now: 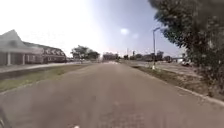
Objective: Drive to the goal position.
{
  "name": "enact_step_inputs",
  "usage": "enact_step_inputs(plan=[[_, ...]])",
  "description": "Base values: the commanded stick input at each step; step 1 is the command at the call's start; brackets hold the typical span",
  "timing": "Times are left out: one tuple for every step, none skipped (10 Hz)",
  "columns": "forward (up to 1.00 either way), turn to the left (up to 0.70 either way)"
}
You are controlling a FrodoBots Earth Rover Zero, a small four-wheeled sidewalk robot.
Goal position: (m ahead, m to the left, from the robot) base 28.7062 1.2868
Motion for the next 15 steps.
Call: enact_step_inputs(plan=[[1.00,-0.01],[1.00,-0.01],[1.00,-0.14],[1.00,-0.28],[1.00,-0.04],[1.00,-0.04],[1.00,-0.18],[1.00,-0.32],[1.00,-0.22],[1.00,-0.01],[1.00,-0.01],[1.00,-0.08],[1.00,-0.19],[1.00,-0.27],[1.00,-0.11]])
